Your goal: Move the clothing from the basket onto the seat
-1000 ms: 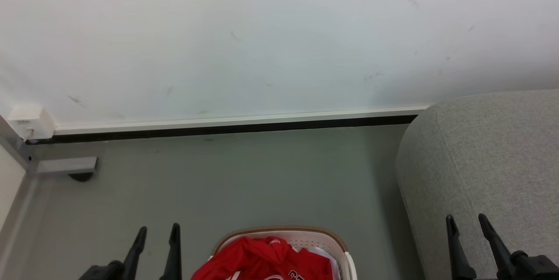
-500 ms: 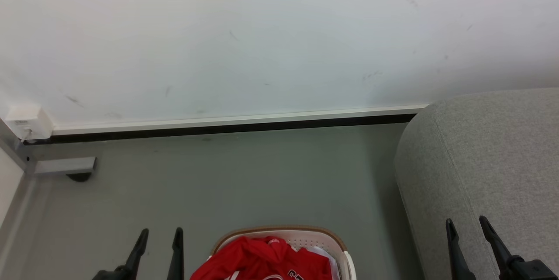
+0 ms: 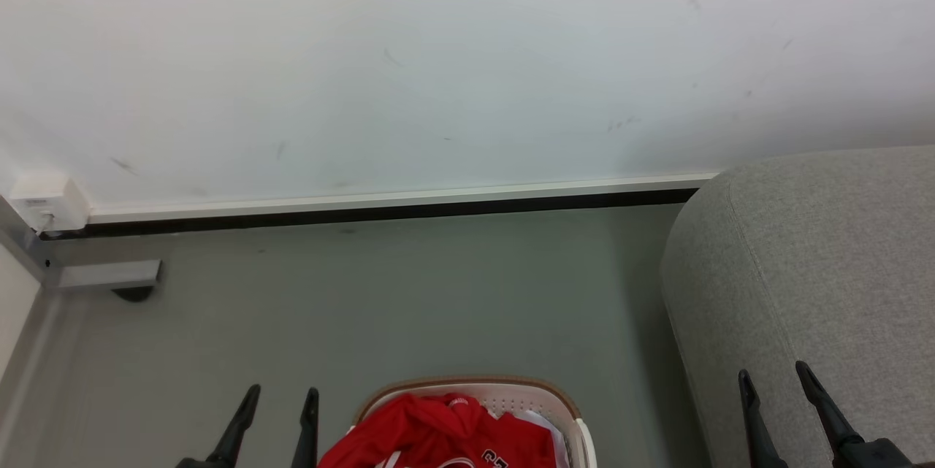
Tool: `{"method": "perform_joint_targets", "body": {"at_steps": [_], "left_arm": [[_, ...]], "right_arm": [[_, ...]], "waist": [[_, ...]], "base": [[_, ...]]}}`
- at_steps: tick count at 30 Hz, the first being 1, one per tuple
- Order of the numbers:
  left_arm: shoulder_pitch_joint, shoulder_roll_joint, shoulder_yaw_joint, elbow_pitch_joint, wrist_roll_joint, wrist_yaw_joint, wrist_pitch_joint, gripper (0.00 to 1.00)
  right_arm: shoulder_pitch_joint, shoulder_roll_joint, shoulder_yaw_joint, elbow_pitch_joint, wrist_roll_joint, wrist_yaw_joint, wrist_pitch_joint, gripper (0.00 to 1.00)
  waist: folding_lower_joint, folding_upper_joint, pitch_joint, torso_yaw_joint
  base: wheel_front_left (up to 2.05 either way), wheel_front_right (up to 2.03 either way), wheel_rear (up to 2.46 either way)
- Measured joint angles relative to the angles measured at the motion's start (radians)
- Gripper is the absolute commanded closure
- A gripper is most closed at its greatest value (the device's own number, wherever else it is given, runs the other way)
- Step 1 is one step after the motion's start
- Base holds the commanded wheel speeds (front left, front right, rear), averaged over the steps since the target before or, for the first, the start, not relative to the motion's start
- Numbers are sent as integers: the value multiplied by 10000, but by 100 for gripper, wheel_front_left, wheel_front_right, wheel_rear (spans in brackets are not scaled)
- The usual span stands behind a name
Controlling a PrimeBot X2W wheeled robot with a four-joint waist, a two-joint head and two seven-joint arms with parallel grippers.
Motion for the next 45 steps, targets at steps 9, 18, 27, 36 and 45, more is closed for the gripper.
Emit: {"method": "perform_joint_targets", "body": {"at_steps": [9,18,27,36,45], "left_arm": [[-1,-17,59,-4,13,-59,0,0],[-407,-17,-263,125,123,-251,-2,0],[-1810,428,-2015,1490,199,-539,-2,0],[-4098,1020,-5469,4019,-1191,-585,585,0],[-5795,1365,-8107,5524,-2769,-587,1442,0]], "right_arm": [[-6,6,59,0,-25,0,-10,0],[-576,13,153,-391,-27,0,-13,0],[-1479,13,190,-1152,-59,0,-13,0],[-2373,-75,349,-1806,-201,0,-15,0],[-3150,-100,610,-2291,-299,0,-13,0]], "waist": [[0,0,88,-29],[0,0,733,-322],[1,0,1944,-619],[1,0,3483,-915],[2,0,4943,-1340]], "base": [[0,0,0],[0,0,0],[0,0,0],[0,0,0],[0,0,0]]}}
